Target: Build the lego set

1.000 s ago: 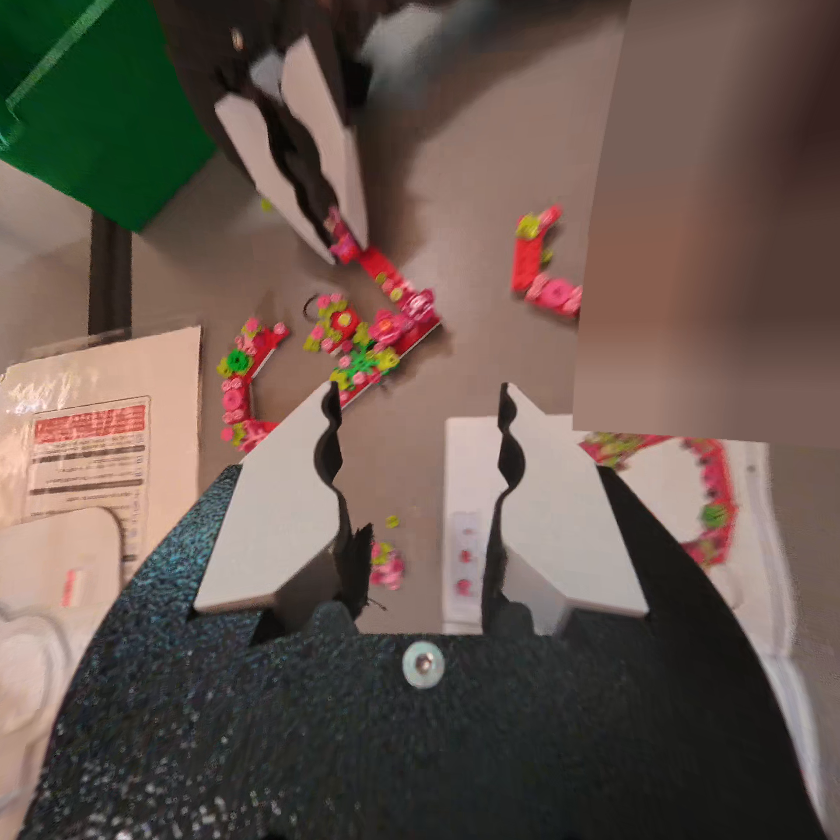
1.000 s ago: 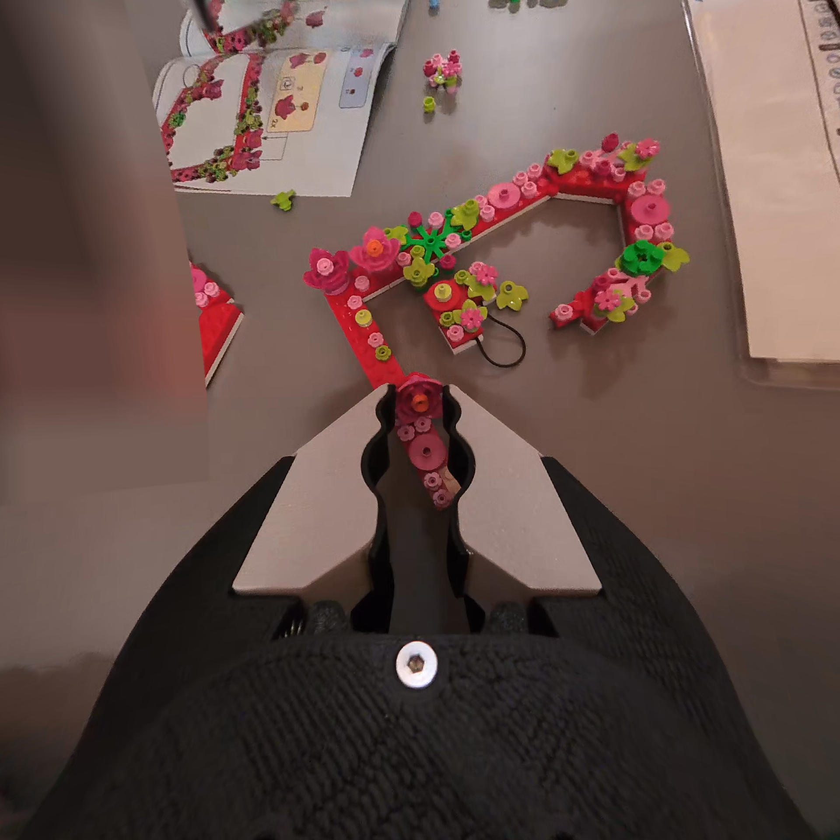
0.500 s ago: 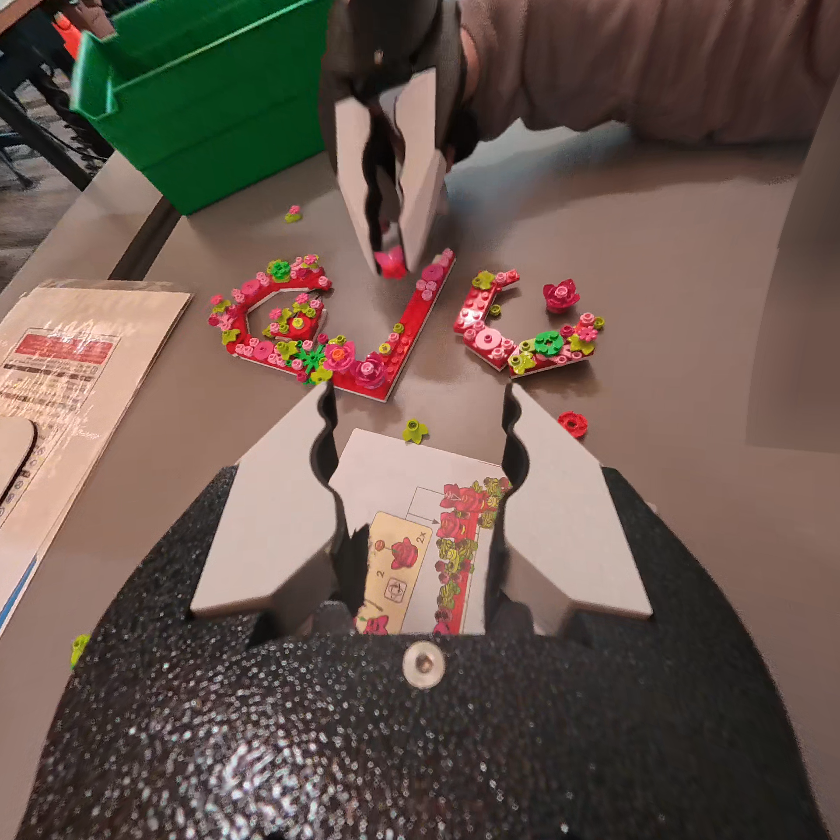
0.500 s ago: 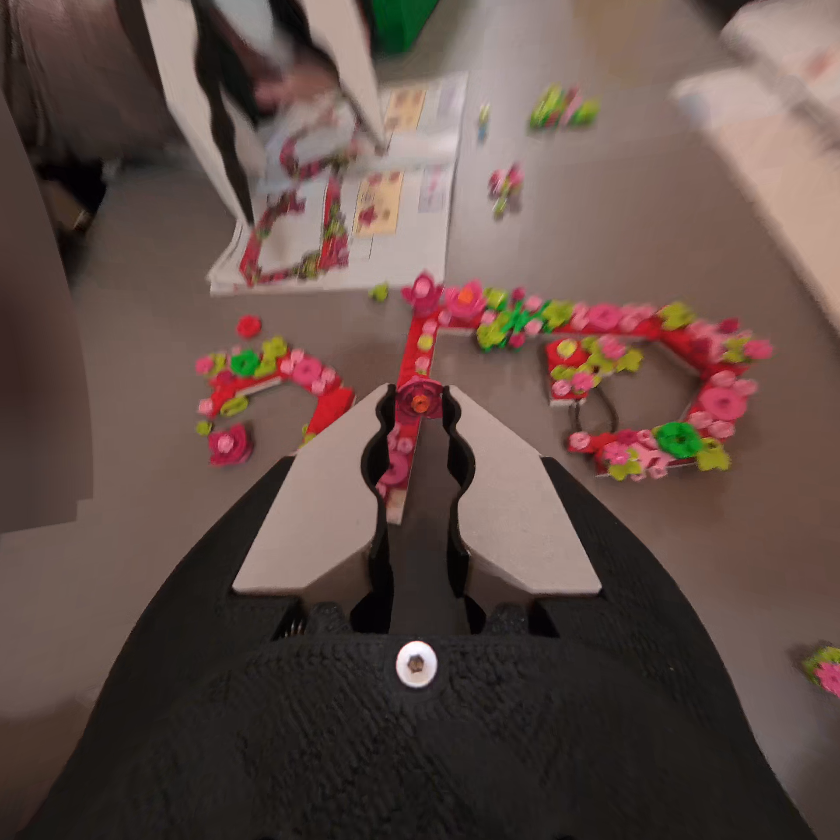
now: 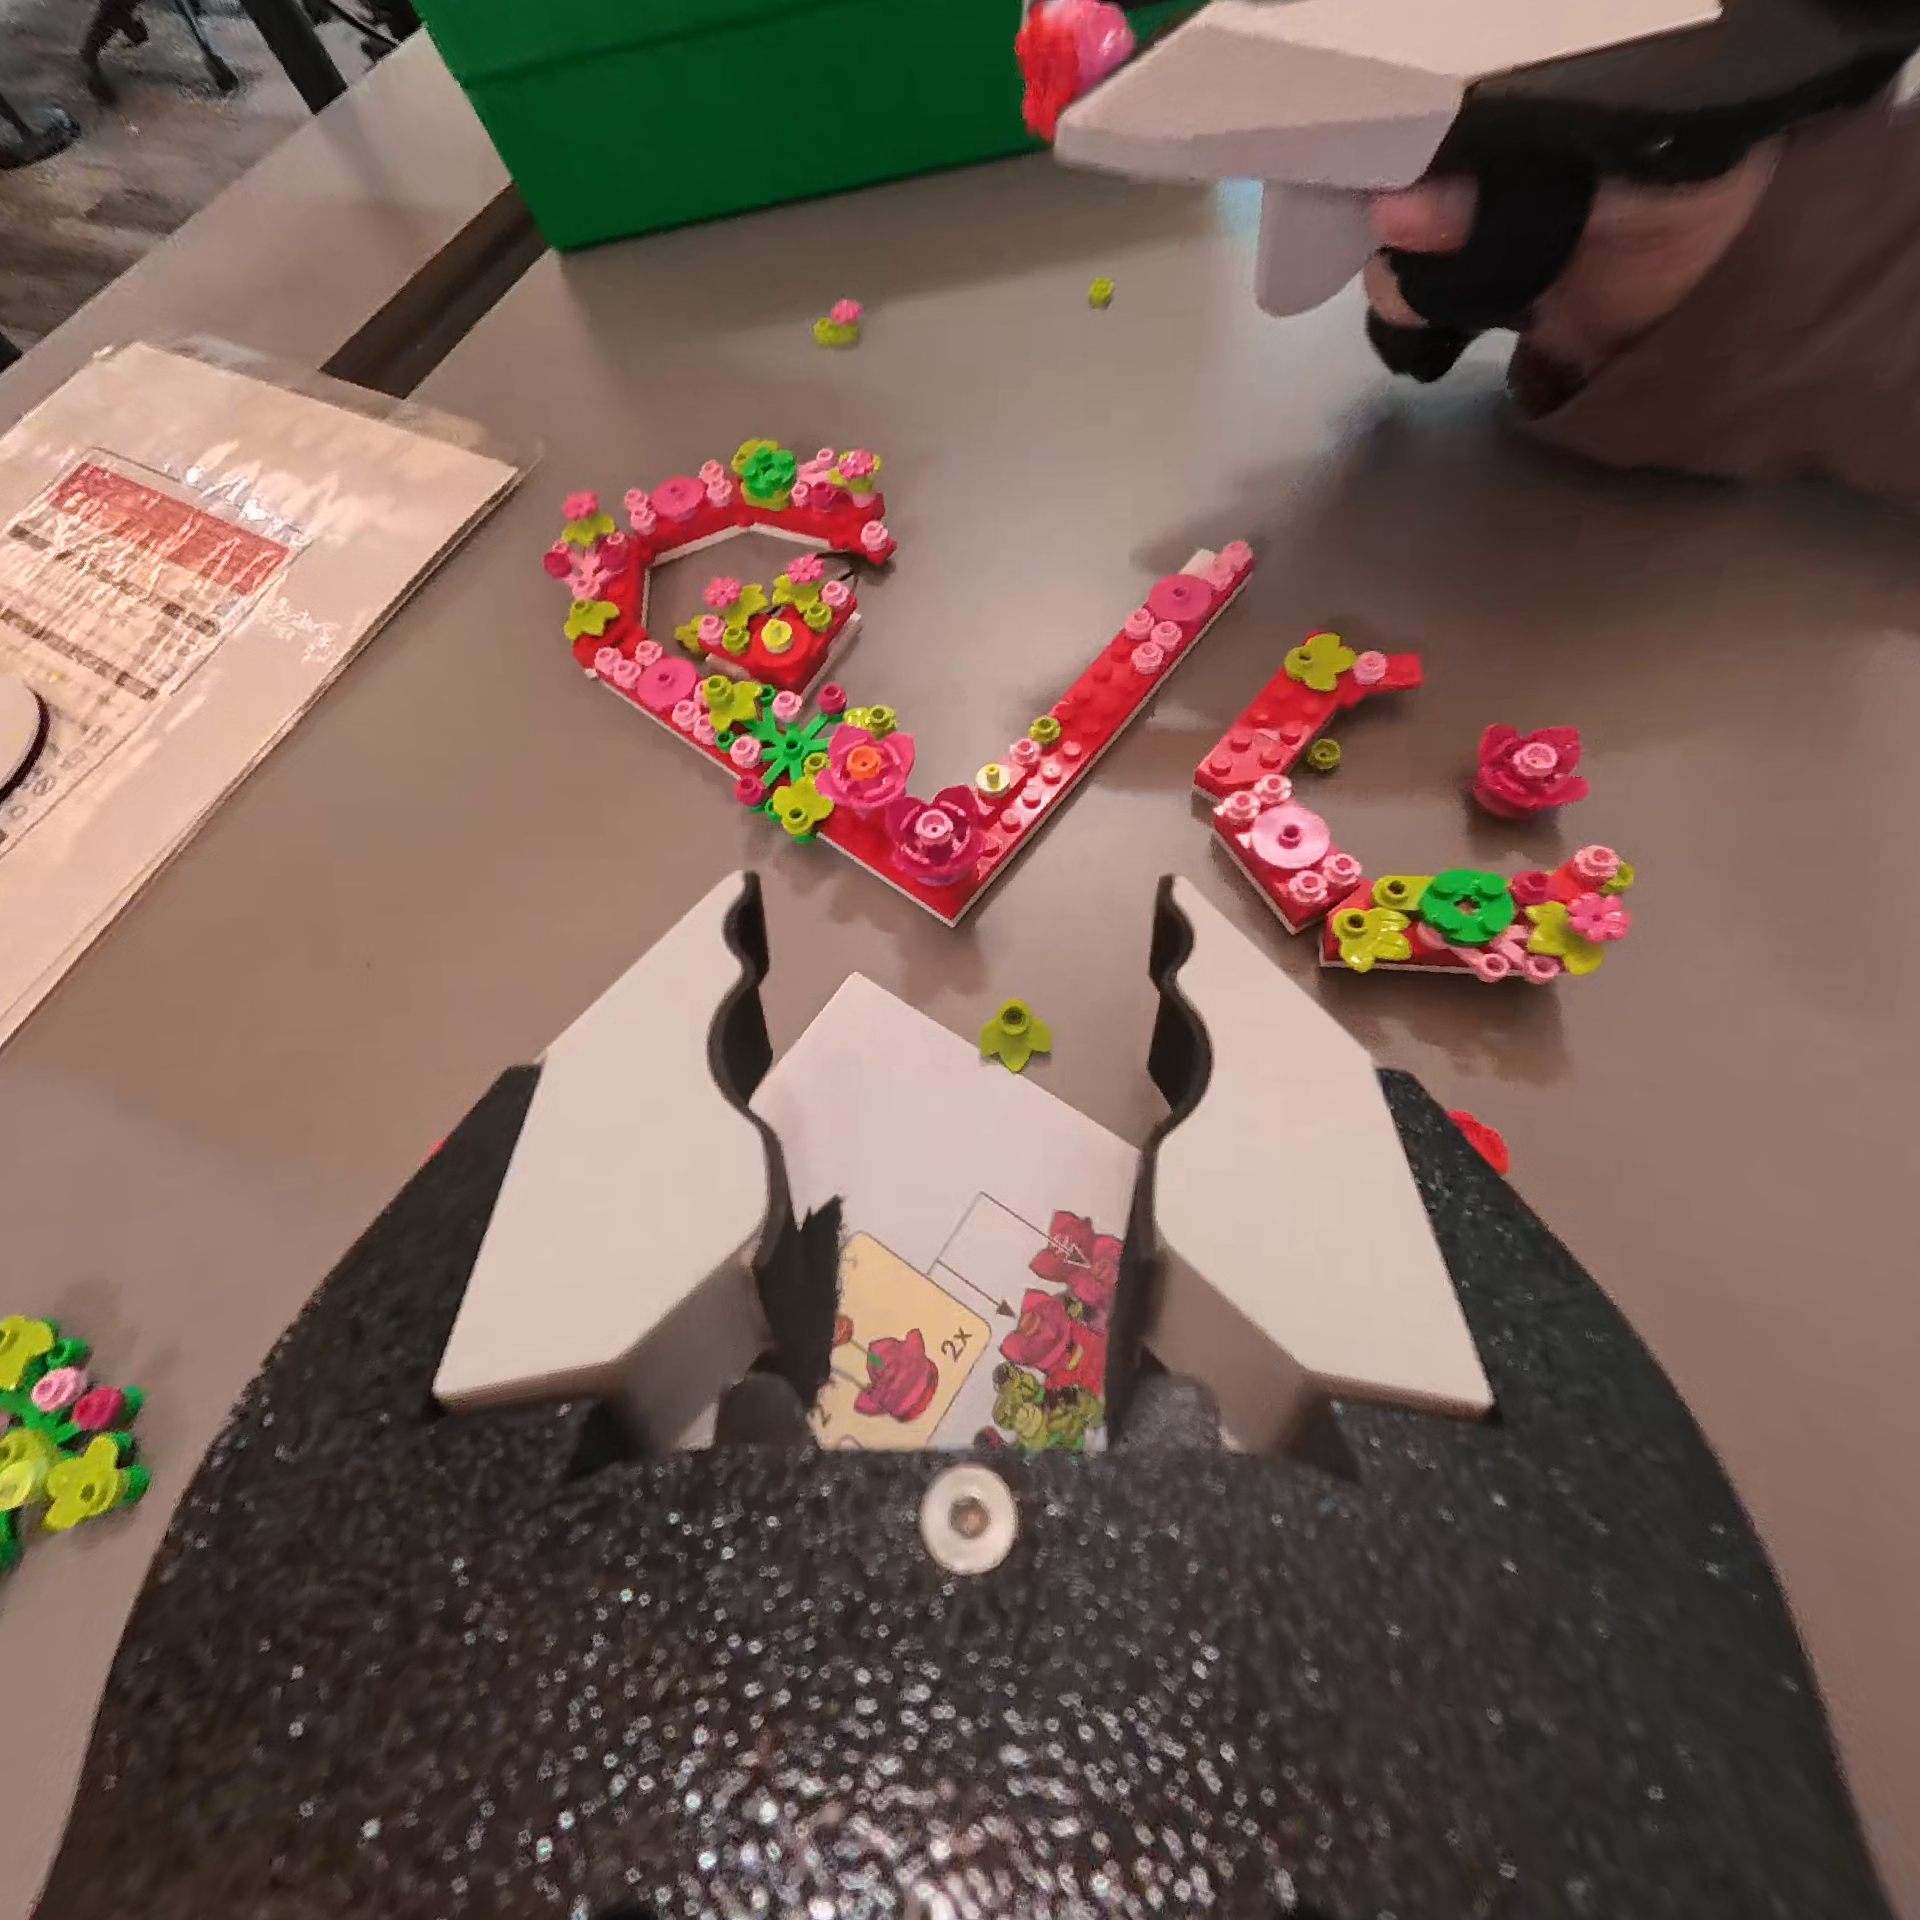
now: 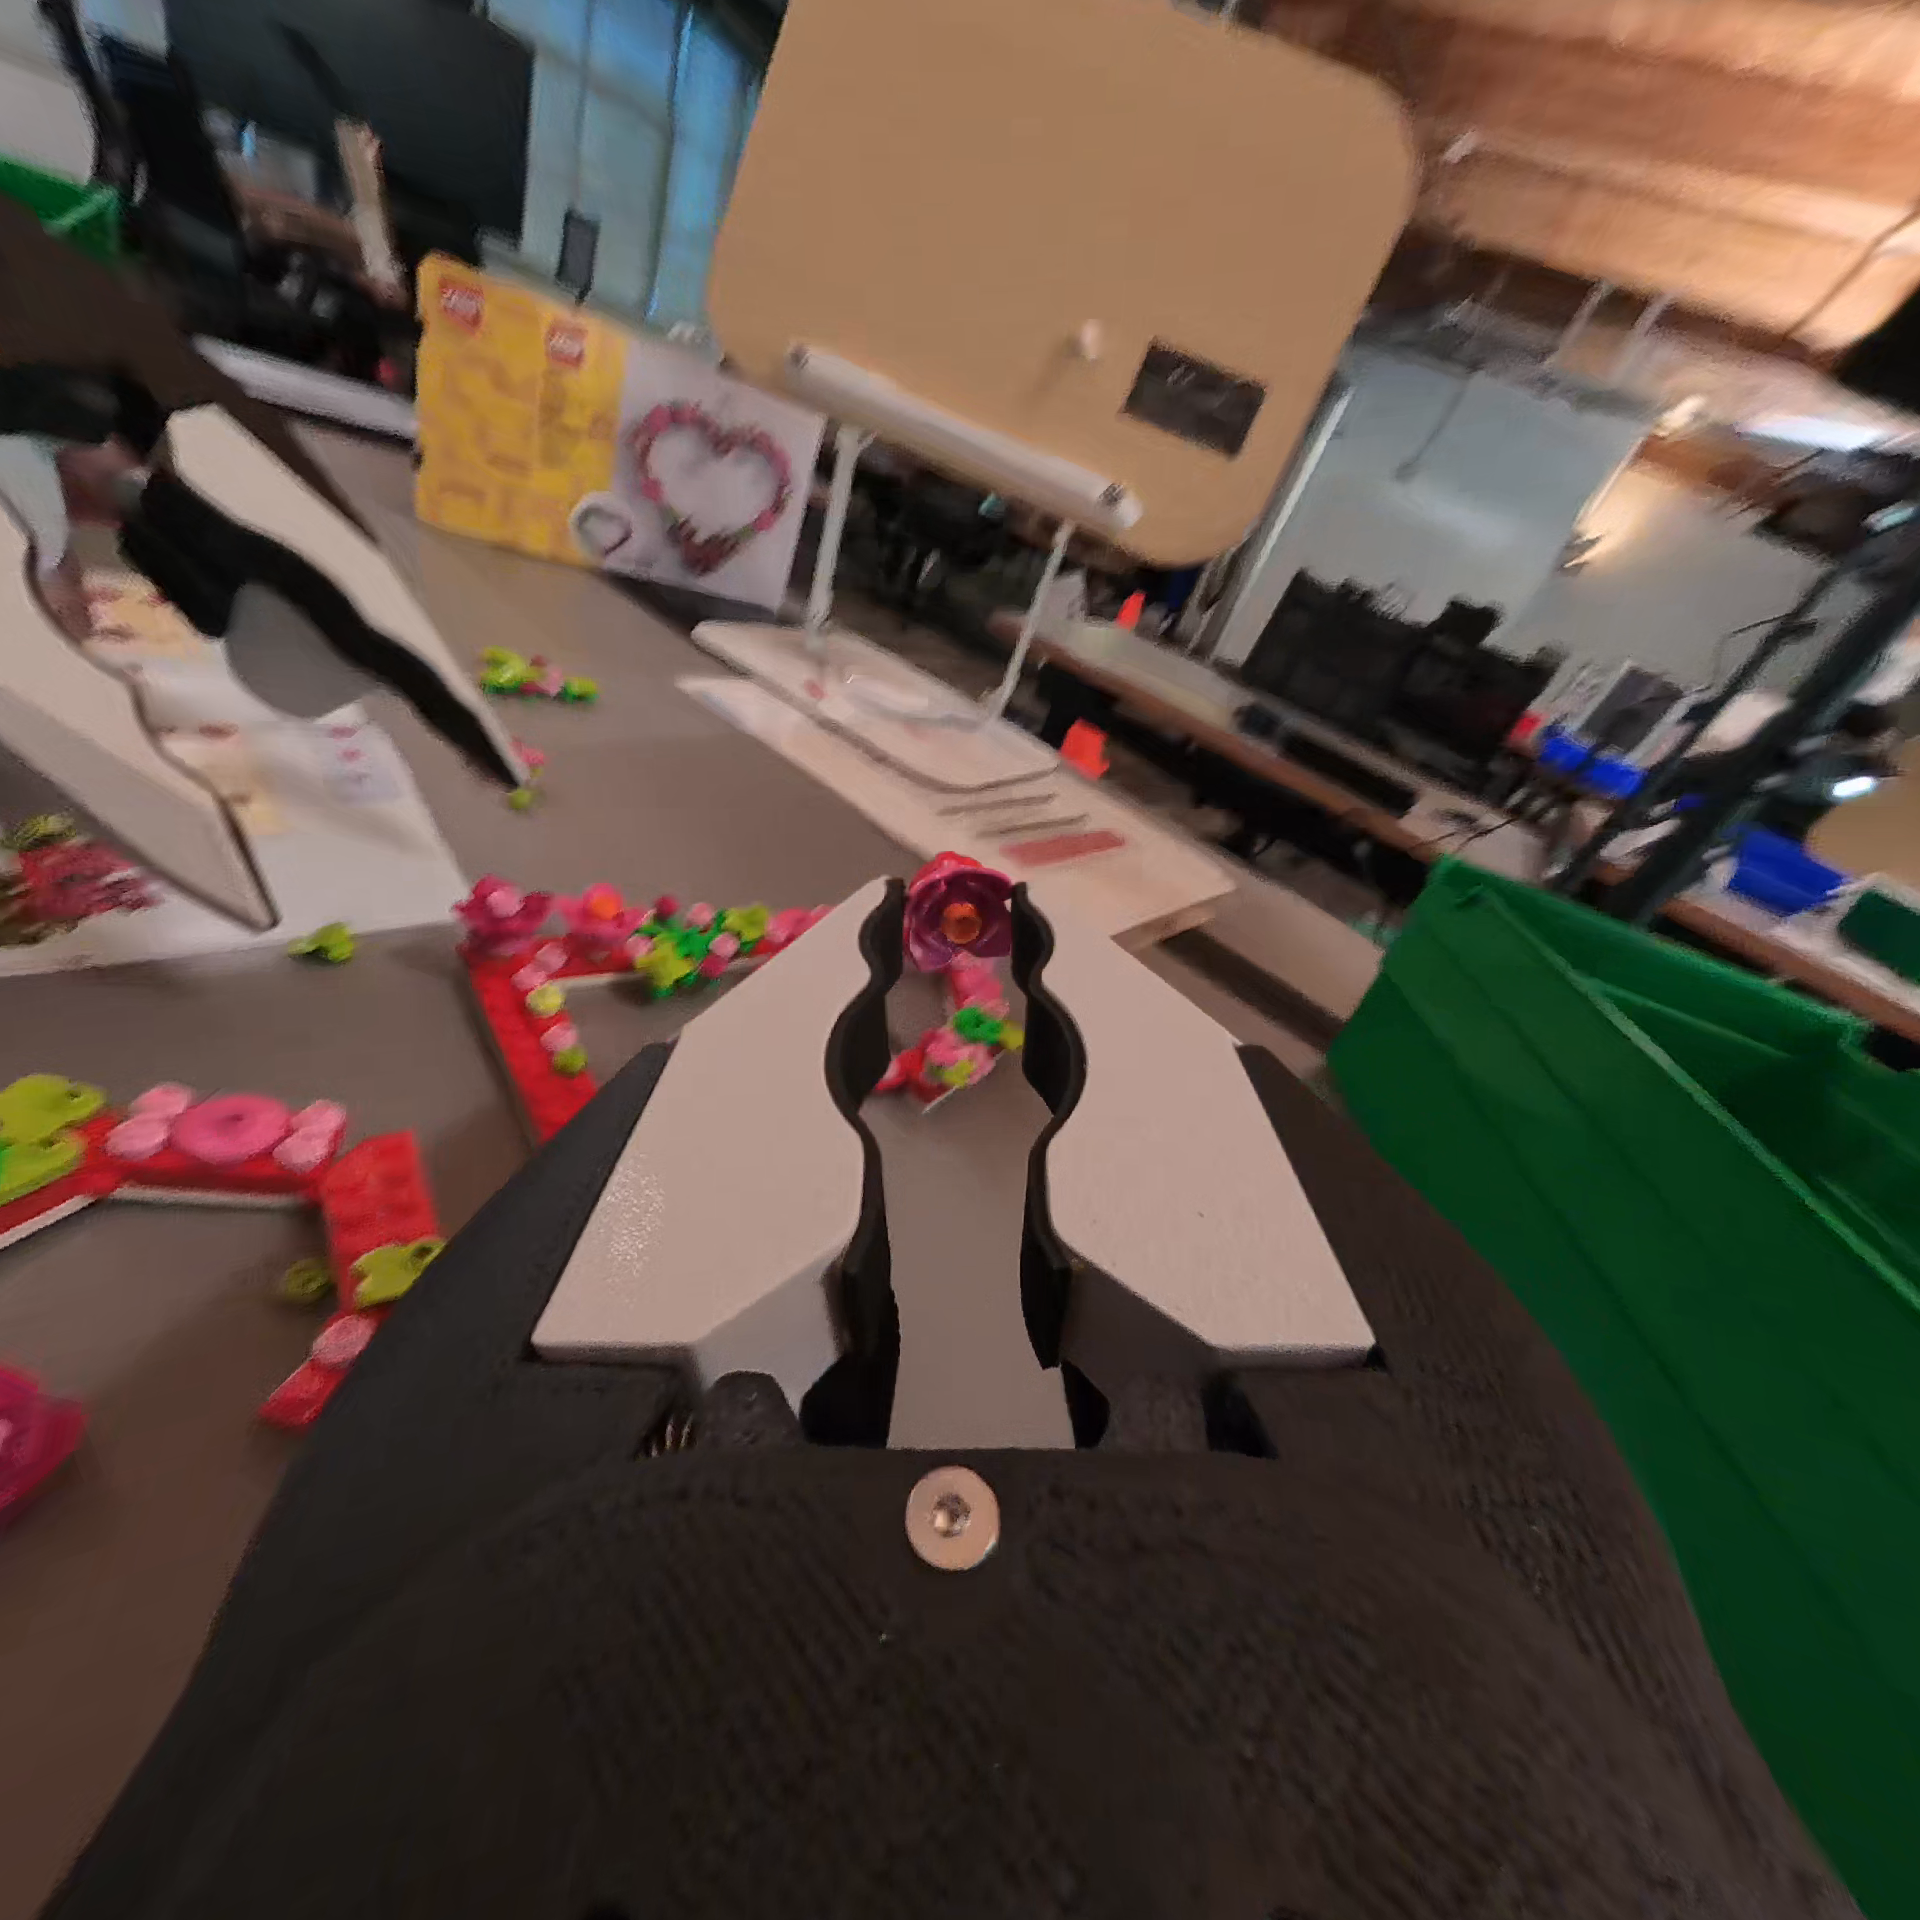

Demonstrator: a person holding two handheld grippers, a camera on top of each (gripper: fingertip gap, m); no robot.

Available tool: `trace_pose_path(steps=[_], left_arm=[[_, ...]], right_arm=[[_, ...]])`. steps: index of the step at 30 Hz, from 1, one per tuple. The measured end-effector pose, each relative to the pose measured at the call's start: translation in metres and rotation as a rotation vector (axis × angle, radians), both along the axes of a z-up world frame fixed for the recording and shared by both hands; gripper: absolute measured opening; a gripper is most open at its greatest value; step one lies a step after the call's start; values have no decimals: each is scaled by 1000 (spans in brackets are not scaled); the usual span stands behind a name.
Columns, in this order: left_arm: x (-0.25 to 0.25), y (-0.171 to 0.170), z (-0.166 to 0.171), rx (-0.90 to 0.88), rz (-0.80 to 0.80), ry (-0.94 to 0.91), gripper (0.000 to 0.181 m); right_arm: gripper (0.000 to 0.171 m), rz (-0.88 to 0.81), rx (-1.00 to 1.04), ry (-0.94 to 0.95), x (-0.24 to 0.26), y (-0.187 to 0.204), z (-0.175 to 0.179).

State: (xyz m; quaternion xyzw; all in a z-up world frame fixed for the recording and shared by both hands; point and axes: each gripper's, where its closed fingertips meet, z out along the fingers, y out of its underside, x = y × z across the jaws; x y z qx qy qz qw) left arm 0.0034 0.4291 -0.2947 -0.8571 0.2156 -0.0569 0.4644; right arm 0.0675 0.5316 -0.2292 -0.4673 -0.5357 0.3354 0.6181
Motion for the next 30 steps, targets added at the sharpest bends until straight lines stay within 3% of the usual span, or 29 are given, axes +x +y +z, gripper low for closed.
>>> trace_pose_path(steps=[5,9,12,19,25,27,30], left_arm=[[-2,-8,5,52,16,41,71],[2,-14,2,53,-8,24,69],[2,-15,4,68,-14,46,68],[5,-19,13,101,-47,32,68],[7,-21,16,112,-65,1,68],[7,-21,16,111,-65,-3,68],[7,-21,14,109,-65,-4,68]], right_arm=[[18,55,-226,-377,9,-5,-50],[18,-9,-214,-756,42,-7,-83],[18,-62,-206,-914,60,-3,-94],[19,-22,-230,-997,64,-6,-99],[39,95,-317,-979,64,-20,-100],[48,117,-313,-941,62,-23,-95],[47,184,-274,-802,44,-35,-72]])
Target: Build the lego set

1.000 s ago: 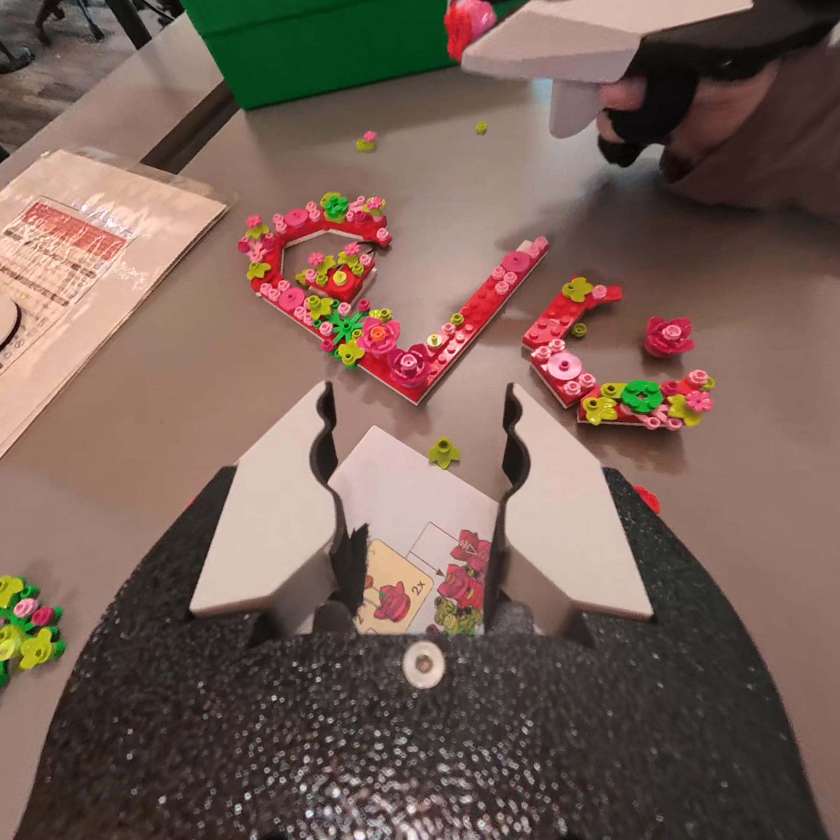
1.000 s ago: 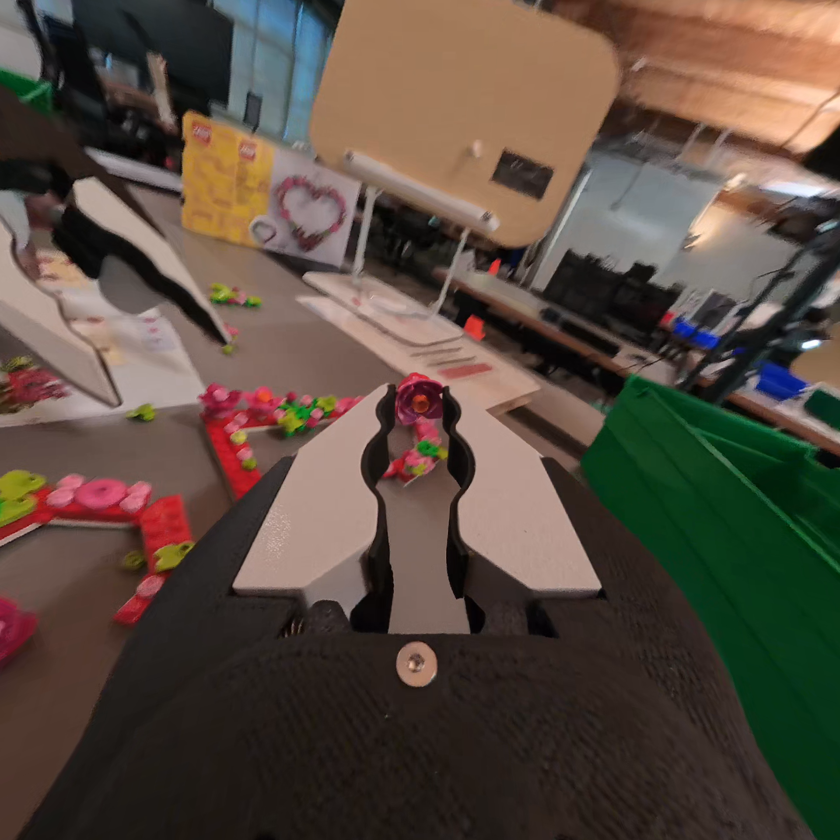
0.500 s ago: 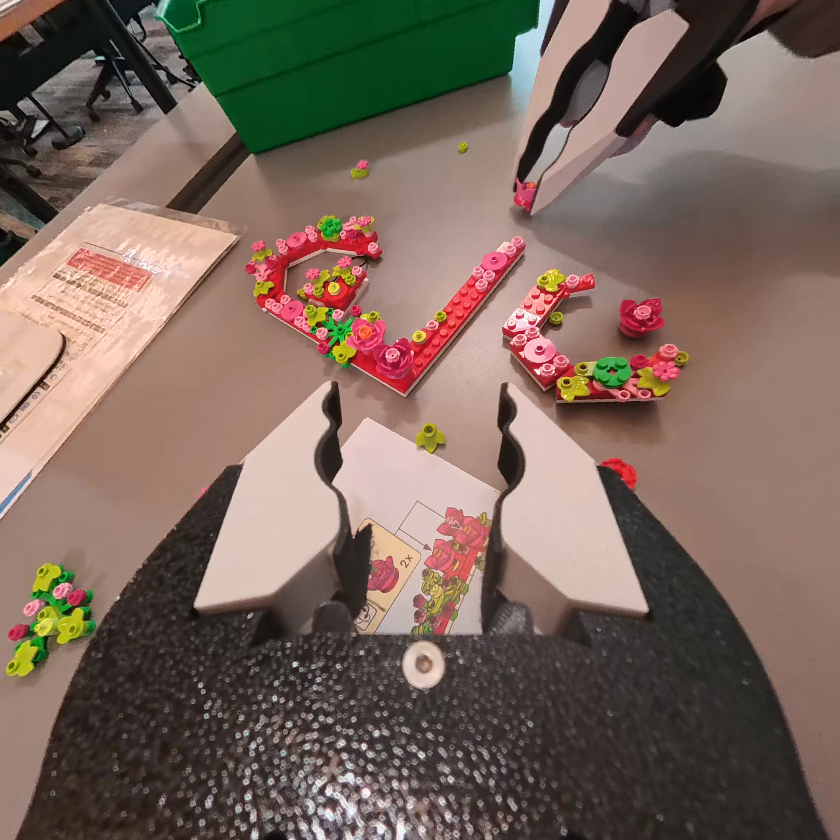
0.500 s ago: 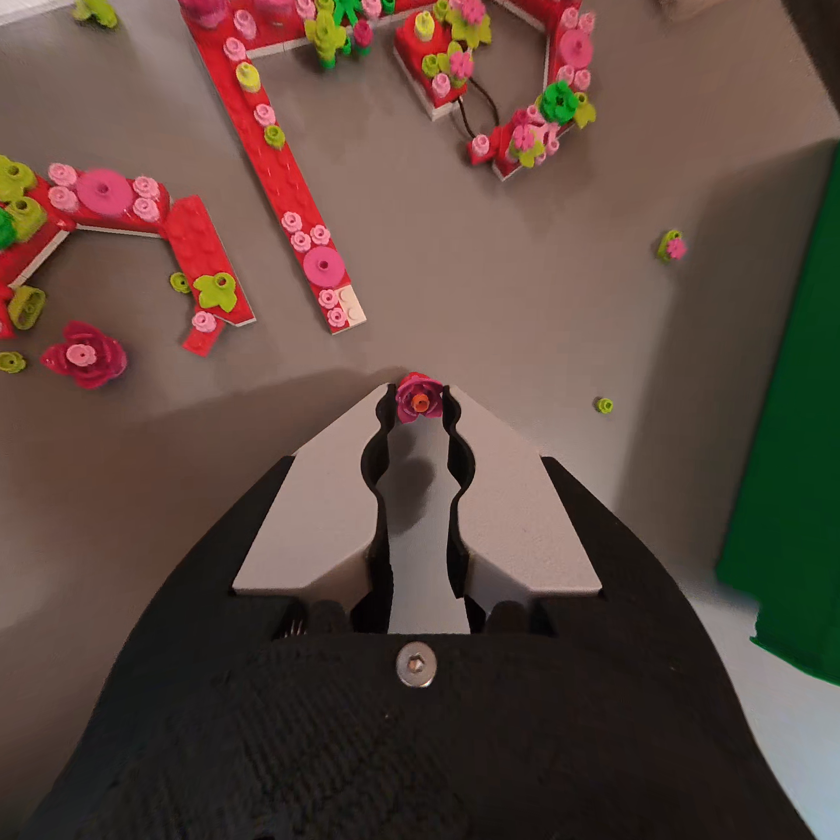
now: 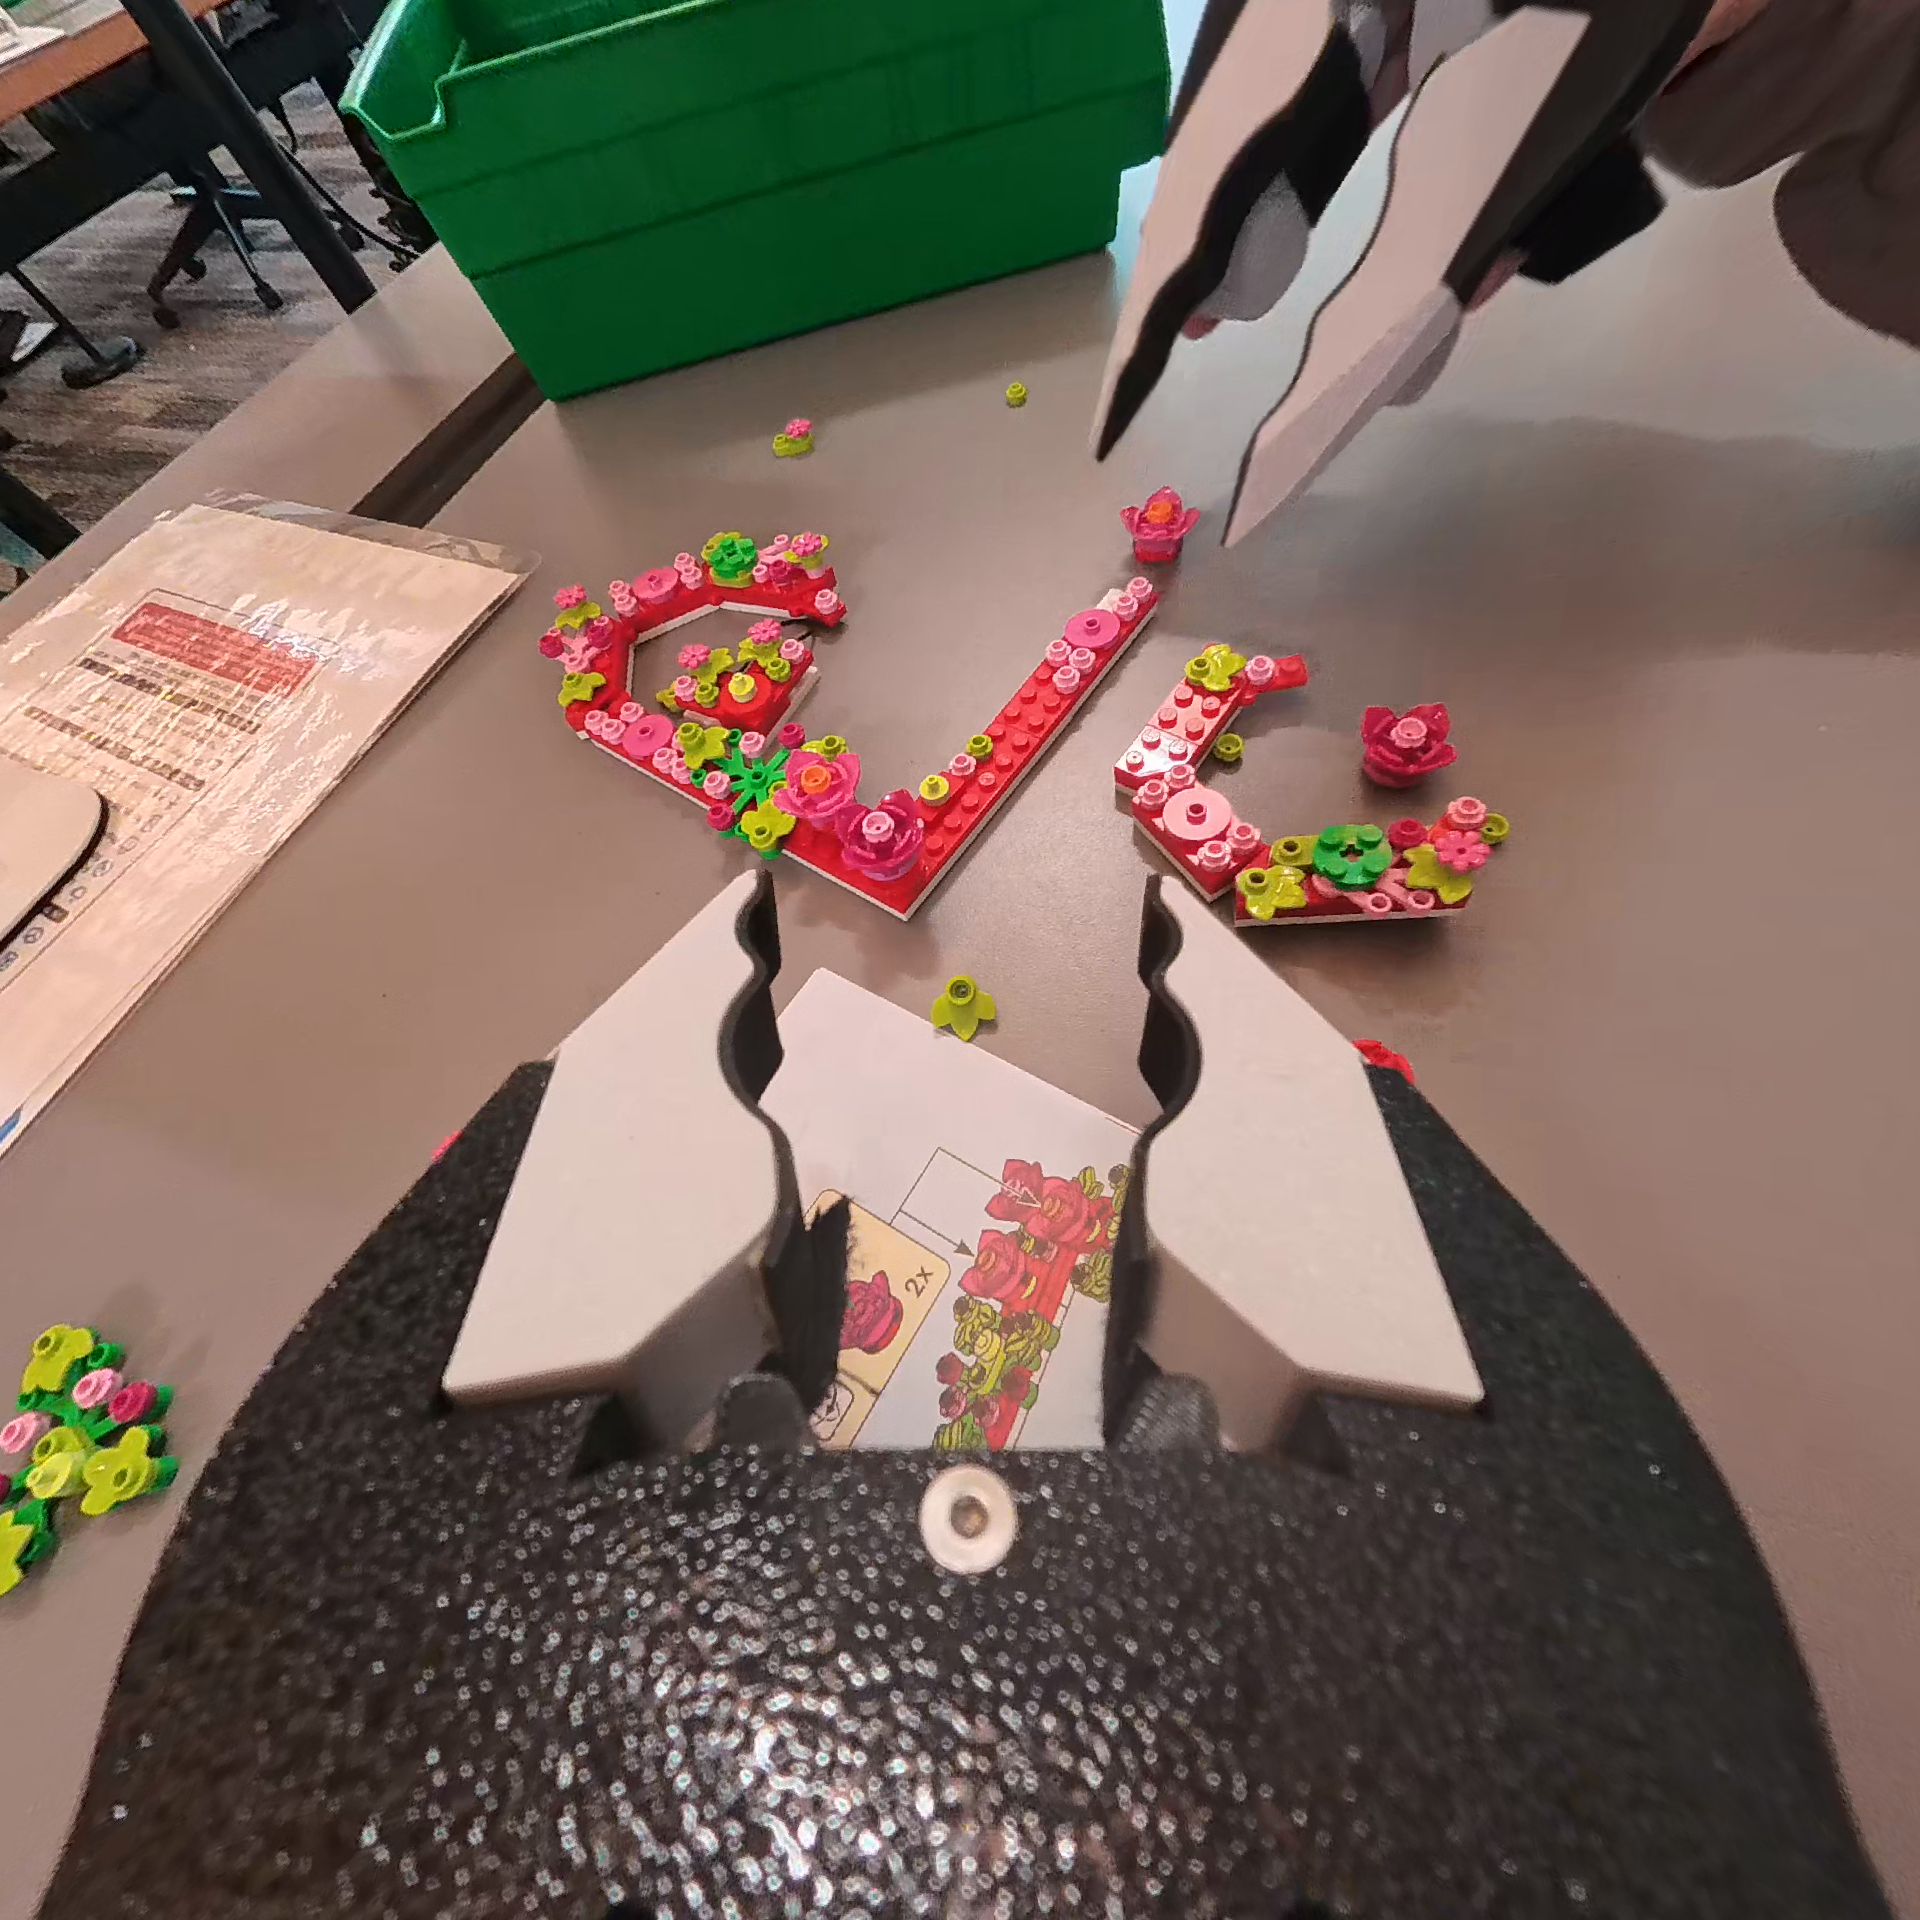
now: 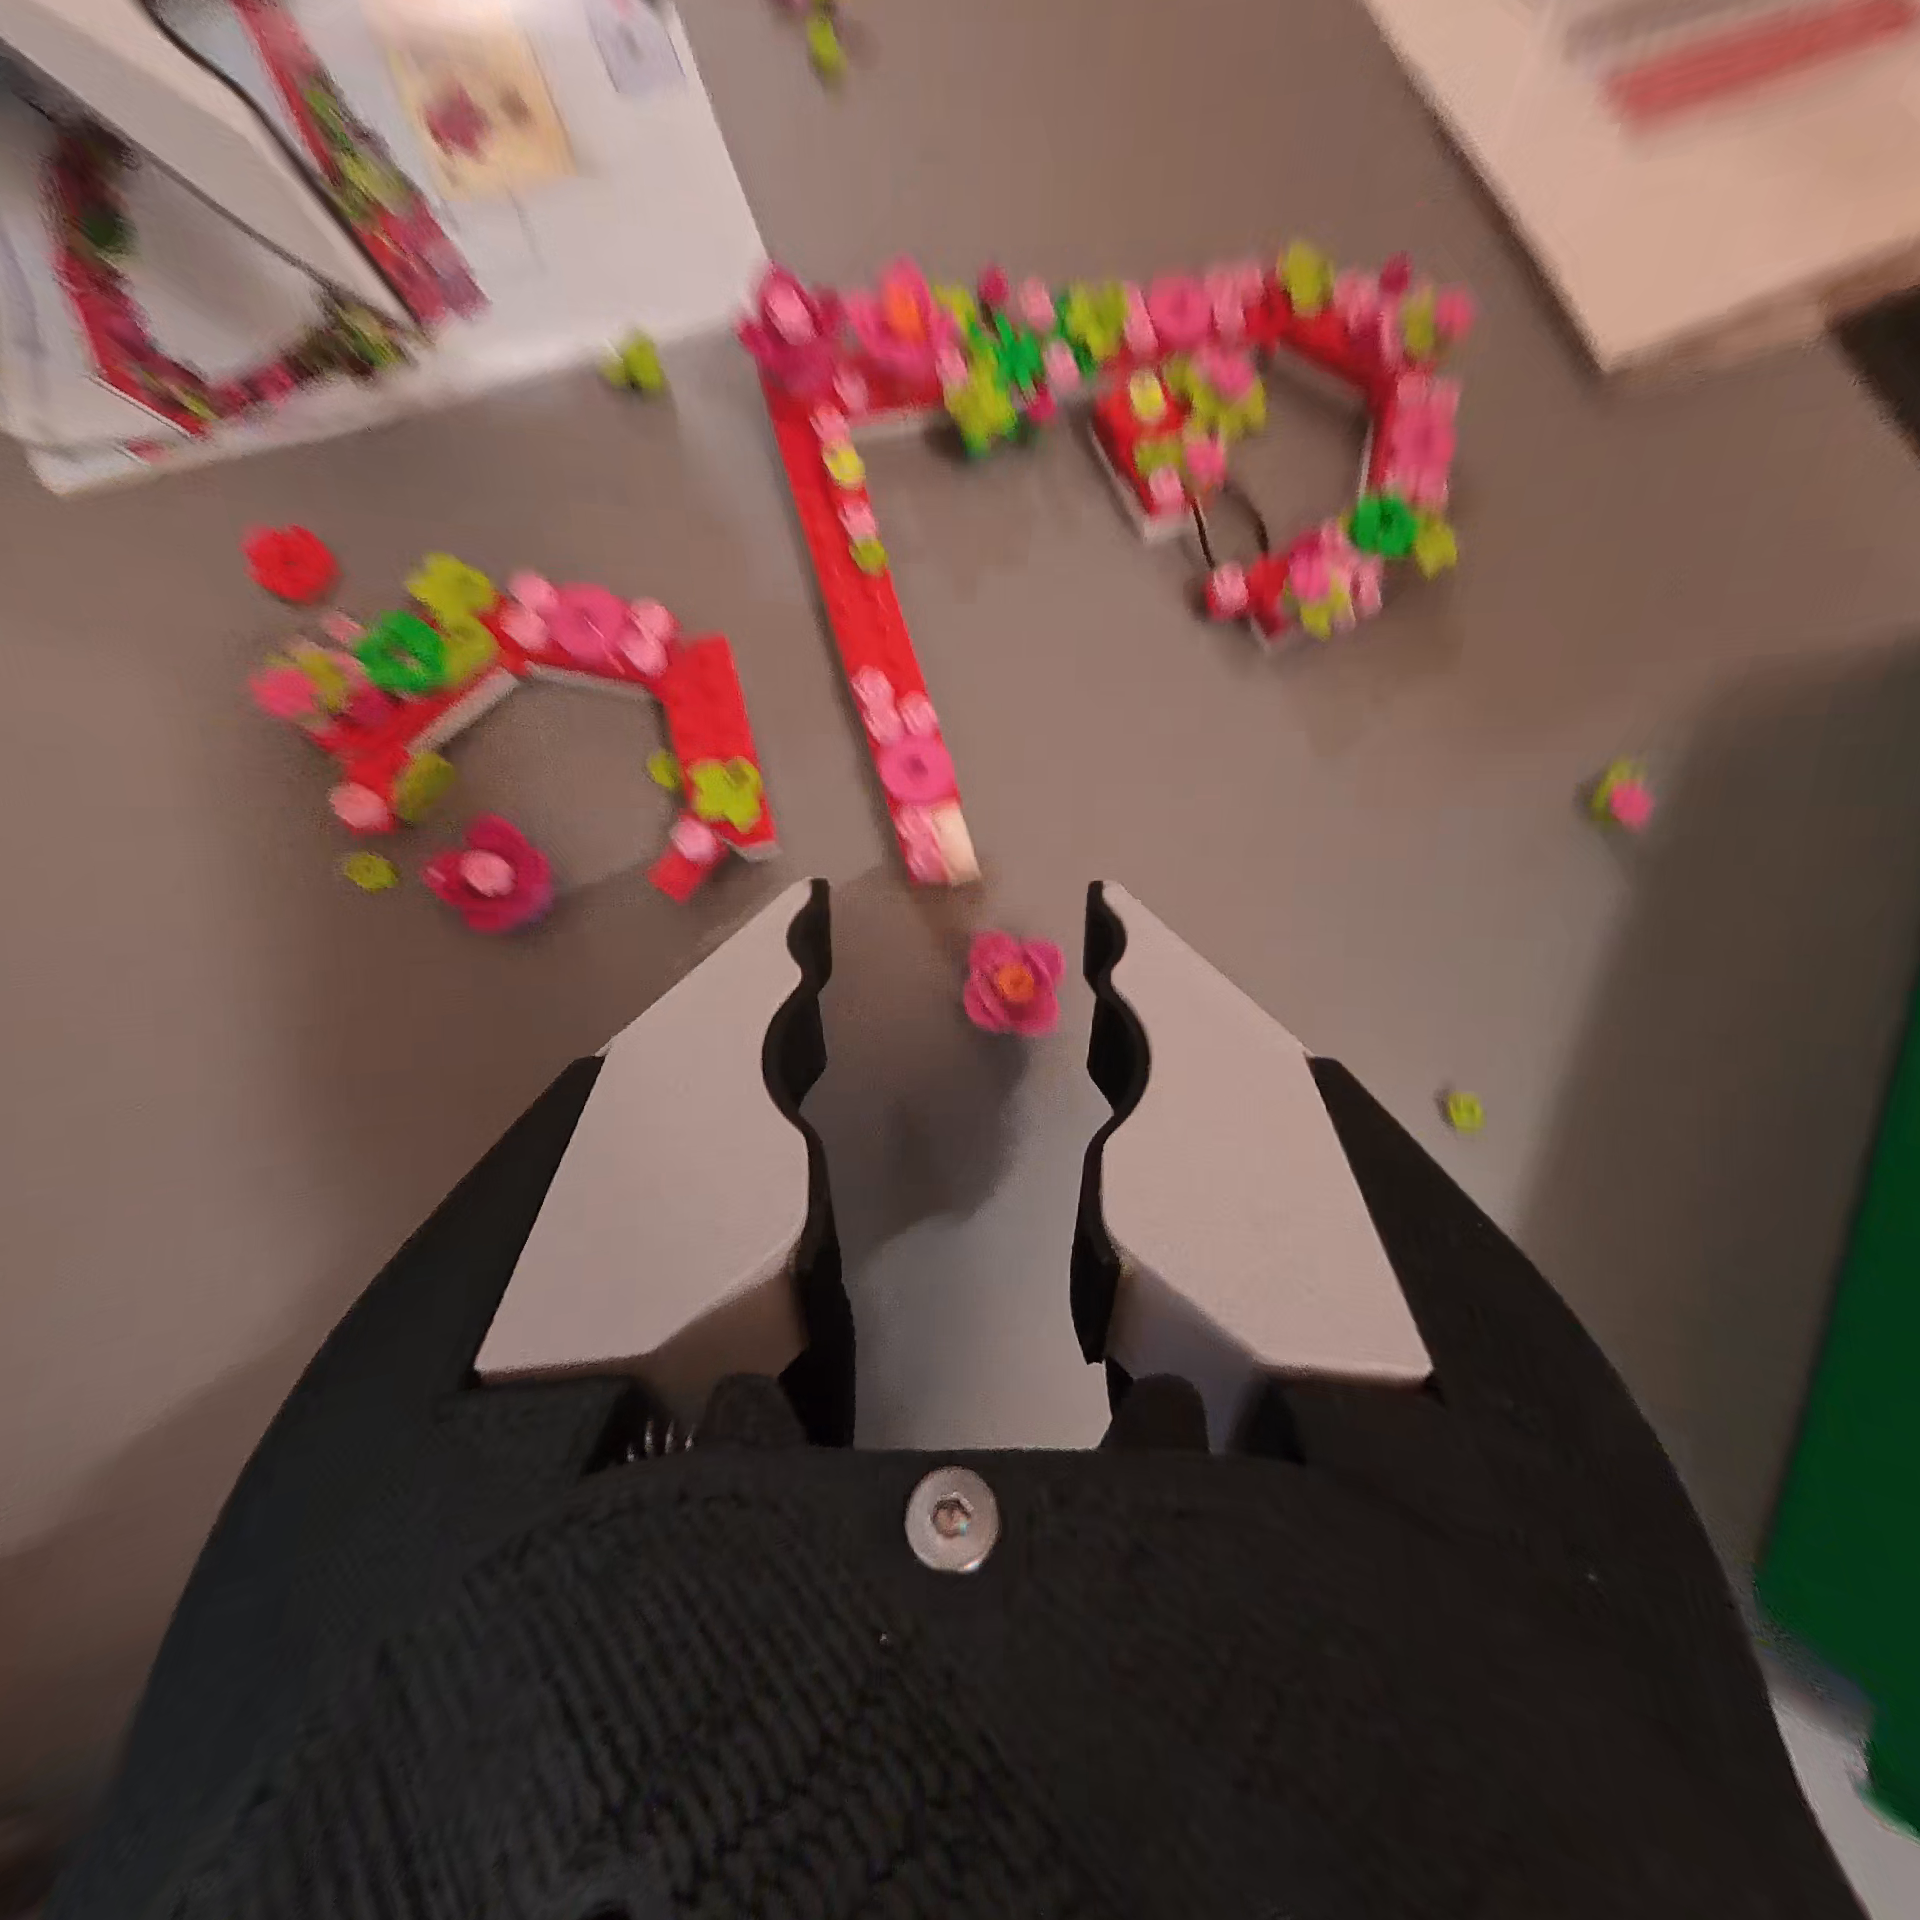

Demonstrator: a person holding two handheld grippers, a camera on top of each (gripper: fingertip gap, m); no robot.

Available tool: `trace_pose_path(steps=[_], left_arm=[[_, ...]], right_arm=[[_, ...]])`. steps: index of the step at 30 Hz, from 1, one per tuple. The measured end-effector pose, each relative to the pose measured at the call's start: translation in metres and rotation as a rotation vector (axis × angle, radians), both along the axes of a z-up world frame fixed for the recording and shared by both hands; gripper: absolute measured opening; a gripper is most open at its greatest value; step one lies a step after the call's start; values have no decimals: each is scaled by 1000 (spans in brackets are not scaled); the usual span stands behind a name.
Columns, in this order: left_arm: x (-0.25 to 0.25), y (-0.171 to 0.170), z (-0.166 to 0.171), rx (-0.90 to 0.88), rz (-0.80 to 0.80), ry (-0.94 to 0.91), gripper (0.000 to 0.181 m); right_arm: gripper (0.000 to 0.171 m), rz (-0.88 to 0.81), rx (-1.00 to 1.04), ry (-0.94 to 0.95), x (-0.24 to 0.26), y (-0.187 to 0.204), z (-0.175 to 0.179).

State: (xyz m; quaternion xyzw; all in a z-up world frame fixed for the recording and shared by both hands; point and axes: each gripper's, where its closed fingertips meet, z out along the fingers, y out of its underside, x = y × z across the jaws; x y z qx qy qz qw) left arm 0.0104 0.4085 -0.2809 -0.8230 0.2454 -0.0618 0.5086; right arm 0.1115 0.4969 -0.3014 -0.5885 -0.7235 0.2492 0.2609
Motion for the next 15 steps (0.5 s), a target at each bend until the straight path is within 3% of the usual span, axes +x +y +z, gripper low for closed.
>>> trace_pose_path(steps=[7,15], left_arm=[[-1,-2,0,11,-15,3,69],[-7,-3,2,37,-4,14,68]], right_arm=[[42,210,-46,-45,-42,-30,-10],[26,278,-19,-184,-54,-30,-30]])
